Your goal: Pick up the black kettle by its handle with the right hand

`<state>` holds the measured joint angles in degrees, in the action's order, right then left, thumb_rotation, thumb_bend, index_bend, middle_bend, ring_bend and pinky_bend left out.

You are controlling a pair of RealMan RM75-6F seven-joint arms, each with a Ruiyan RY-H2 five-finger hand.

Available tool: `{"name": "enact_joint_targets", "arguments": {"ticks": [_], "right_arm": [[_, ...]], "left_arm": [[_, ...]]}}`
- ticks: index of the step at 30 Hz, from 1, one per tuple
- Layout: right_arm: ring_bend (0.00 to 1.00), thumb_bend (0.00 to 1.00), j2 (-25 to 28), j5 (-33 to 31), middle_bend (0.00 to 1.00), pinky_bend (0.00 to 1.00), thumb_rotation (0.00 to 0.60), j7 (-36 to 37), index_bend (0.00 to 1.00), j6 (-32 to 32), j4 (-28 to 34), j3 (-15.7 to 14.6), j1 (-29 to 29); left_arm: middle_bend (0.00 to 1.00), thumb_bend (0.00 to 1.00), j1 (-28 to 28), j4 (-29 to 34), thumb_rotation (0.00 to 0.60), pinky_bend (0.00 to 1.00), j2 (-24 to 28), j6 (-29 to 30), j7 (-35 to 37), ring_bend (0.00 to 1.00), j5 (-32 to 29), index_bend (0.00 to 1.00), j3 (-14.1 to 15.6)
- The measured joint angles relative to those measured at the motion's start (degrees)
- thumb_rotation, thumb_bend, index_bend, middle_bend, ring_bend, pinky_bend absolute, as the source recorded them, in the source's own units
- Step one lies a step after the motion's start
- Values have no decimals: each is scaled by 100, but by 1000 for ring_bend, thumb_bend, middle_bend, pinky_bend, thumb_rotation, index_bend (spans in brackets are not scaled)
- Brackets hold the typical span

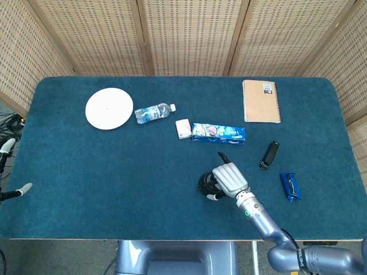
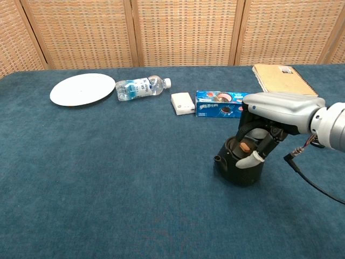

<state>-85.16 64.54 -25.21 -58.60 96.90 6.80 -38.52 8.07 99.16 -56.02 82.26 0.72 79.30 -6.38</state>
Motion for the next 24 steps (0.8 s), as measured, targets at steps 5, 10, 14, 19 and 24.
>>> {"name": "enact_joint_targets", "arguments": {"ticks": [5,10,14,19,24], "right_arm": [[932,0,-153,-456,1000,0,486,-734,1000,-489,186,101,45],[962,0,-166,-687,1000,0,442,-1116,1000,-692,473,162,39],[966,0,-45,-851,1000,0,310,-1148,1000,-717,834,270,18],[982,0,101,-1021,1000,0,290,-1158,1000,-769,1030,427,-31],[1000,0,129,-1186,1000,71,291,-1232,1000,-899,1110,547,-75]], "left_arm": [[0,0,-5,-6,600,0,3,3,18,0,-7,0,-3],[0,0,-9,-8,600,0,1,15,17,0,0,0,-4],[0,0,-11,-7,600,0,4,20,28,0,-2,0,-7],[0,0,-16,-4,600,0,9,25,39,0,5,0,-5],[0,0,-19,-9,600,0,14,28,65,0,6,0,-7]]}}
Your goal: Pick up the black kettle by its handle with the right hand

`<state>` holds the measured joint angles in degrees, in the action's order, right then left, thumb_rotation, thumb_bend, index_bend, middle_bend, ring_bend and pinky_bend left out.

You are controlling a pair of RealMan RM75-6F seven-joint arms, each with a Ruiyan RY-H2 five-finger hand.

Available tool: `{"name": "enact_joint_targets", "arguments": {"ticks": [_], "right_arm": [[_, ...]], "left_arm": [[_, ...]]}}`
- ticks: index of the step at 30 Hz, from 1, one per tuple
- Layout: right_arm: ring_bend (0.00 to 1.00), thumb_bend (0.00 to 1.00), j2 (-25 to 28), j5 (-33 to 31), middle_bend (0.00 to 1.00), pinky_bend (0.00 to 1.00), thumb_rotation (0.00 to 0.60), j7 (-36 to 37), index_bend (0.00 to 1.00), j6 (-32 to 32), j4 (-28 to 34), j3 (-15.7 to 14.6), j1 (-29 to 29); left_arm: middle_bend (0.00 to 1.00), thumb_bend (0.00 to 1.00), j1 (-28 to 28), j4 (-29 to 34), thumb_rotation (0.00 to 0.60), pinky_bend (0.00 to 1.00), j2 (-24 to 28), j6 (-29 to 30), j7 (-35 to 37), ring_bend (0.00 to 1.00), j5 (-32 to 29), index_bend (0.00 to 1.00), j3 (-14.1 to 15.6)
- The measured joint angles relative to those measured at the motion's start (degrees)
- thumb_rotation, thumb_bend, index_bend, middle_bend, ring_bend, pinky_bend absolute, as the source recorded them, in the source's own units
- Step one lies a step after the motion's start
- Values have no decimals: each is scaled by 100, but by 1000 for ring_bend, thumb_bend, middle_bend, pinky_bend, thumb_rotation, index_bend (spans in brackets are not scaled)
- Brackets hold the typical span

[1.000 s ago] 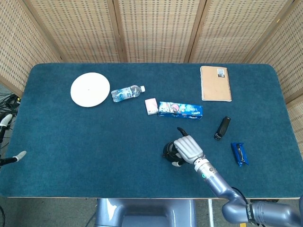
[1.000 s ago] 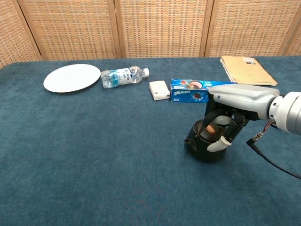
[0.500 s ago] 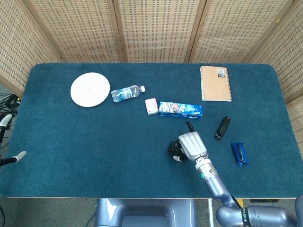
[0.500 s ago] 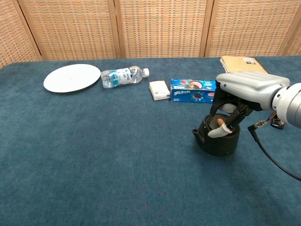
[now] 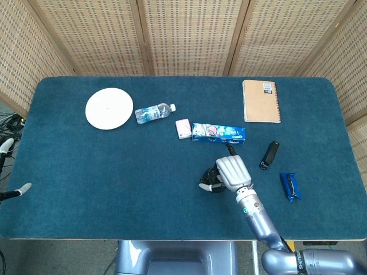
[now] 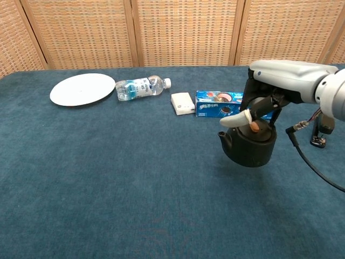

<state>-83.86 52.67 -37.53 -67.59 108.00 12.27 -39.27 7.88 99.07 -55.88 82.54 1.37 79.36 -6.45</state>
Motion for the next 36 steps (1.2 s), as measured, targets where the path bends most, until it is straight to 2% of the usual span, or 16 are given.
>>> {"name": "enact_joint_targets", "arguments": {"ticks": [2,3,4,5,6,7,9,10,13,17,24,26,31,36], "right_arm": [[1000,0,-7,-34,1000,118,326,-9,1000,-108,51,57,-10],[1000,0,-19,-56,1000,136,368,-3,1000,-153,73,86,-11],[1000,29,-27,-97,1000,148,420,-4,1000,-183,98,109,-14],[1000,77,-34,-168,1000,158,446,-24,1000,-218,136,132,-22],[1000,197,-37,-223,1000,173,473,-49,1000,-245,167,149,-31],[1000,363,-39,-265,1000,188,487,-86,1000,-274,190,159,-41],[1000,585,-47,-288,1000,219,499,-209,1000,-356,219,159,-65],[1000,651,-57,-280,1000,236,506,-258,1000,-404,226,155,-75],[1000,740,-104,-160,1000,258,531,-308,1000,-530,232,124,-89],[1000,765,-133,-43,1000,276,571,-297,1000,-594,216,78,-97],[1000,777,-113,2,1000,411,571,-173,1000,-581,207,77,-94],[1000,793,-115,37,1000,486,576,-135,1000,-584,192,73,-89],[1000,815,-137,172,1000,894,600,1,1000,-626,133,76,-65],[1000,815,-141,316,1000,948,600,179,1000,-644,82,68,-18]], "left_arm": [[0,0,-4,-1,600,0,2,5,7,0,5,0,2],[0,0,-5,1,600,0,2,6,7,0,6,0,3],[0,0,-6,1,600,0,2,7,5,0,7,0,4],[0,0,-5,0,600,0,1,5,7,0,6,0,3],[0,0,-5,0,600,0,2,3,11,0,6,0,3],[0,0,-4,-2,600,0,2,3,15,0,4,0,1],[0,0,-3,-4,600,0,4,2,22,0,-4,0,-5],[0,0,-5,-4,600,0,4,4,23,0,-2,0,-4],[0,0,-9,-4,600,0,5,13,31,0,-1,0,-6],[0,0,-18,-3,600,0,11,29,41,0,2,0,-8],[0,0,-21,-9,600,0,15,34,67,0,13,0,-9],[0,0,-25,-10,600,0,17,41,70,0,17,0,-8],[0,0,-25,1,600,0,23,37,74,0,10,0,-12],[0,0,-33,1,600,0,25,54,83,0,19,0,-12]]}}
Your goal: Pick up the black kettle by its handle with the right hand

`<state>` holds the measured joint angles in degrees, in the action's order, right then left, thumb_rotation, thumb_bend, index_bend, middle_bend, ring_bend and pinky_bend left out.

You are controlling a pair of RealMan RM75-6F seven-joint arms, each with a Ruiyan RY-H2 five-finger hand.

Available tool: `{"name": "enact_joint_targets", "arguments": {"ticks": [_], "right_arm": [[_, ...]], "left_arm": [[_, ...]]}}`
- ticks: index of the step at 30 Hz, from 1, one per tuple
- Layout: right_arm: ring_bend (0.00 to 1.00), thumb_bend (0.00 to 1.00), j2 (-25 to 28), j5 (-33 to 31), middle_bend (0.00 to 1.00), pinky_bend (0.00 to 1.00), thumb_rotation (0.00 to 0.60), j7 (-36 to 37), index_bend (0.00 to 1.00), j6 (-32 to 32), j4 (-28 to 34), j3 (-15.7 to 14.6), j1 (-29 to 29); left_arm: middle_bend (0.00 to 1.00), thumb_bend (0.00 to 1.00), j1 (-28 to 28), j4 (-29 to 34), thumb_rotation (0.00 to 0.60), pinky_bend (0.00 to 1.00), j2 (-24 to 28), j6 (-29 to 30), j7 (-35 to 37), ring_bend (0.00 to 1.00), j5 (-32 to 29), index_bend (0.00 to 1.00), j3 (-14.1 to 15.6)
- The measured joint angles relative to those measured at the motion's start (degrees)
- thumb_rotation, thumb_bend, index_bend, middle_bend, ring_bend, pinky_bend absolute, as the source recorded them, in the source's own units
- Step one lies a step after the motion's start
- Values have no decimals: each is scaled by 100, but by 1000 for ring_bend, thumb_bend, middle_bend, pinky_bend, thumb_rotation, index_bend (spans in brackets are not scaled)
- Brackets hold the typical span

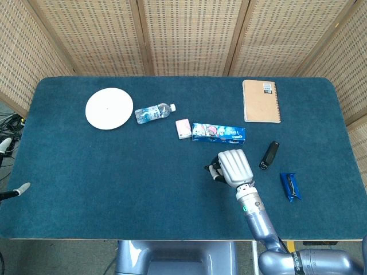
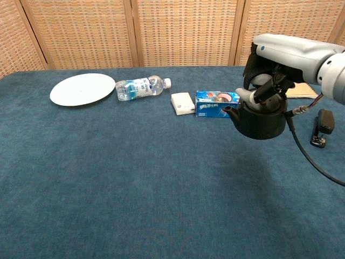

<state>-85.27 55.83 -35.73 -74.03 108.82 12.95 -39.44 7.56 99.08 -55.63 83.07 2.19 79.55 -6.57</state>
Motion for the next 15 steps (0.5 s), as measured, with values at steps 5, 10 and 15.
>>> {"name": "enact_joint_targets", "arguments": {"ticks": [5,10,15], "right_arm": [[1000,816,23,66,1000,956,600,49,1000,46,-46,1,2],[1000,816,50,62,1000,956,600,-7,1000,75,-45,20,-25],[1000,816,87,-75,1000,956,600,-202,1000,84,5,92,-94]], "left_arm": [[0,0,-8,-5,600,0,5,9,24,0,-1,0,-2],[0,0,-7,-11,600,0,9,7,44,0,5,0,-5],[0,0,-18,-9,600,0,24,21,91,0,10,0,-7]]}}
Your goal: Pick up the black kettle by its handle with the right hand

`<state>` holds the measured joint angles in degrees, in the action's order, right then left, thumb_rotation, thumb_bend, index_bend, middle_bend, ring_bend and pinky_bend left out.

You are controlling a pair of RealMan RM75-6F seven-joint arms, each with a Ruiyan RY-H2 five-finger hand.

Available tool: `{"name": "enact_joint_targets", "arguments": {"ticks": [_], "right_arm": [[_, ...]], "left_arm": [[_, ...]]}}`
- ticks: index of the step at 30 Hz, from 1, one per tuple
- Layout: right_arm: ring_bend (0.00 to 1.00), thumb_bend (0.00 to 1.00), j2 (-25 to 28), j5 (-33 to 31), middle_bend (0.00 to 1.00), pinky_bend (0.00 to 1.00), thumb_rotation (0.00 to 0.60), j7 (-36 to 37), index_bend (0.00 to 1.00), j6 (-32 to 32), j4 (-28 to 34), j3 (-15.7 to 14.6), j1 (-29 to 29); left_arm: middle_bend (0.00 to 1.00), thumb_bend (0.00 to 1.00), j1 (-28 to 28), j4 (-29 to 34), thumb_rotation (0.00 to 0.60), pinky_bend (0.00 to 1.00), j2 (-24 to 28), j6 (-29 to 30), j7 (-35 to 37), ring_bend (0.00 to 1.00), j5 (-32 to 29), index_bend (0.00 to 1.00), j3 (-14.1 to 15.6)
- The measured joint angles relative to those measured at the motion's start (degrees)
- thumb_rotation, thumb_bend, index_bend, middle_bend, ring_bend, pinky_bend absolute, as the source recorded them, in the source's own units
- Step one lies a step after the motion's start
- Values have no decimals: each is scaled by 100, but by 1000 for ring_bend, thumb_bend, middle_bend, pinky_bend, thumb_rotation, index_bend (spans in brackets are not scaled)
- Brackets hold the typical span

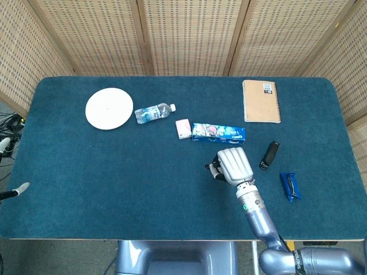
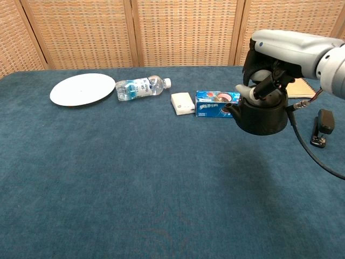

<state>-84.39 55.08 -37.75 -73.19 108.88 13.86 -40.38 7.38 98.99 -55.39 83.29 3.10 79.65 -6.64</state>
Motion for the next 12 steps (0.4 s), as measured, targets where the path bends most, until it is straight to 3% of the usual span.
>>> {"name": "enact_joint_targets", "arguments": {"ticks": [12], "right_arm": [[1000,815,102,-974,1000,956,600,-873,1000,-225,435,408,-363]], "left_arm": [[0,0,-13,-47,600,0,31,2,133,0,12,0,-5]]}}
